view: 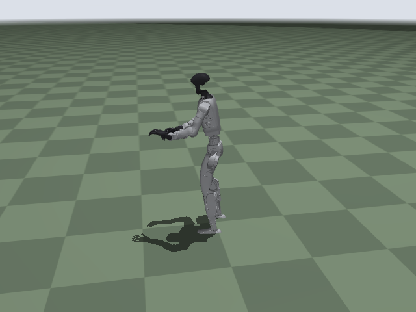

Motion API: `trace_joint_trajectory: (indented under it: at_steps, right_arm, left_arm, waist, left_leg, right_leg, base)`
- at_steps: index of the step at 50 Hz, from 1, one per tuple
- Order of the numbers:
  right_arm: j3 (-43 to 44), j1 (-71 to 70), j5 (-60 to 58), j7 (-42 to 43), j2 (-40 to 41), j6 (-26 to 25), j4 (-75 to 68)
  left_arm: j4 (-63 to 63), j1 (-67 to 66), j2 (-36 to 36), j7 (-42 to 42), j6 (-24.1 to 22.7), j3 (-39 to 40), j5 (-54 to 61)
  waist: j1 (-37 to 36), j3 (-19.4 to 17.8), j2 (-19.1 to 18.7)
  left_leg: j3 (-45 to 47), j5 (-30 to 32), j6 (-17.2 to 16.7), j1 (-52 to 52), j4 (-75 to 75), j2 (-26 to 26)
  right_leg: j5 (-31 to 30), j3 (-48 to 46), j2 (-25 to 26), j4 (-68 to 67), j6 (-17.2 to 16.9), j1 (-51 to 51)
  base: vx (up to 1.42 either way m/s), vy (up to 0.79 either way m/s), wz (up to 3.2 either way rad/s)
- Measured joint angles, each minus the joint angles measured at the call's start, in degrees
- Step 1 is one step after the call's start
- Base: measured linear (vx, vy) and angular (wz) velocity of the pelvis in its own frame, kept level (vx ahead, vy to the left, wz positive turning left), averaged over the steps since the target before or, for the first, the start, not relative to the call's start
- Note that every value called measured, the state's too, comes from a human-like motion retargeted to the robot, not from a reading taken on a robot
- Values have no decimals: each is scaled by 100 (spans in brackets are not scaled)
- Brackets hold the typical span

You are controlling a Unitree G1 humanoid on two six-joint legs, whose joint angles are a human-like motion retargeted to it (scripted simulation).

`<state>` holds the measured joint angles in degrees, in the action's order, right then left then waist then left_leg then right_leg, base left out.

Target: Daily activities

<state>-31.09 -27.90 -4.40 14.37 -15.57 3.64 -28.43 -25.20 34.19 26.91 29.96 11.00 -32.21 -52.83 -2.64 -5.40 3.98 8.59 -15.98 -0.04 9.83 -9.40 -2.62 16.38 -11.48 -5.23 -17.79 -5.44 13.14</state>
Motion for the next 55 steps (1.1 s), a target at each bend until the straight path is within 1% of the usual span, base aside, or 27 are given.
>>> trace_joint_trajectory:
  at_steps: [17, 32, 55]
  right_arm:
    - [123, 138, -267, 172, -132, 84, 247]
    - [262, 418, -684, 391, -260, 102, 591]
    - [295, 456, -650, 147, -195, 48, 526]
  left_arm:
    - [447, -92, 196, -211, -193, -219, -612]
    - [683, -211, 417, -371, -248, -320, -1276]
    - [591, -56, 551, -818, -247, -623, -1701]
  waist:
    - [17, 87, -81]
    - [78, 140, -158]
    - [125, 178, -221]
  left_leg:
    - [11, -52, 26, 107, -112, 16]
    - [69, -85, 21, 142, -189, -16]
    - [75, -60, 28, 167, -211, -17]
  right_leg:
    - [28, 29, -26, -58, -12, 98]
    - [29, 44, -5, -30, -34, 111]
    - [34, 55, -1, 0, -20, 118]
  base:
    - [0, 0, 0]
    - [0, 0, 0]
    - [0, 0, 0]
